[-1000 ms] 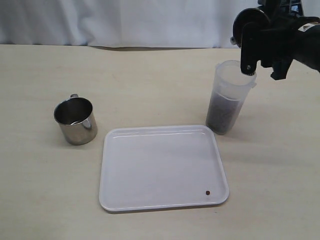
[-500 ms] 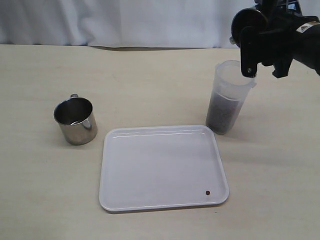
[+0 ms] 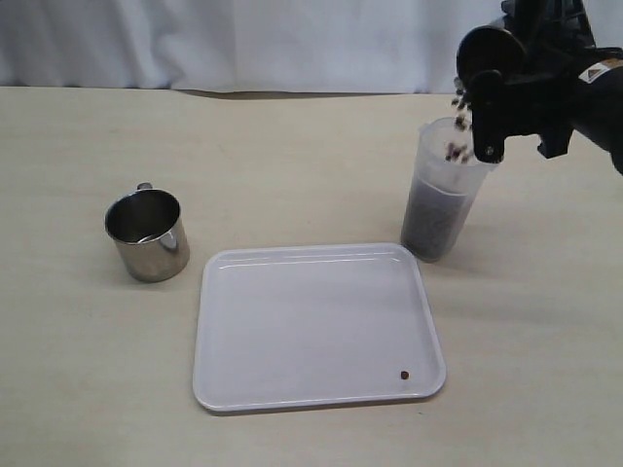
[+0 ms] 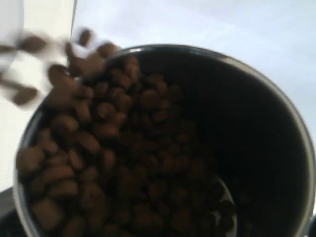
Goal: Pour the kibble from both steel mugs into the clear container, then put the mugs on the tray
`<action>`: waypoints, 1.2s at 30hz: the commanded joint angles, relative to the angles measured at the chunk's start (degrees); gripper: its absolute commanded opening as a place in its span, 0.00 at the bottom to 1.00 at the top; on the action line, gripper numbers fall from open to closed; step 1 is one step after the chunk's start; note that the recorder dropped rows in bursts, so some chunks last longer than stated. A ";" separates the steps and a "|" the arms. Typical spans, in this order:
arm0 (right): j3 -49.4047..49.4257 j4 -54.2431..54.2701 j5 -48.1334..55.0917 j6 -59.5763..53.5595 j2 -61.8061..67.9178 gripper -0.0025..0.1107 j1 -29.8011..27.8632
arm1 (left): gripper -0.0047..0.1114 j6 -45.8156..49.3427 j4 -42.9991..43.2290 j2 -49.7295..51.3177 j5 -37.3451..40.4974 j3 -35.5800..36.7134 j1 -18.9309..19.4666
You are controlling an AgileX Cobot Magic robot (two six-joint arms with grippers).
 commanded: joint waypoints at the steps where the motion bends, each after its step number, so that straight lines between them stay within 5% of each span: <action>1: 0.24 -2.69 -2.37 -0.18 -0.19 0.07 0.05 | 0.04 -0.17 -0.02 -0.09 0.00 -0.08 0.11; 36: 0.52 -8.65 -3.84 -0.18 -0.19 0.07 0.05 | 0.04 -0.17 -0.14 -0.09 0.00 -0.08 0.11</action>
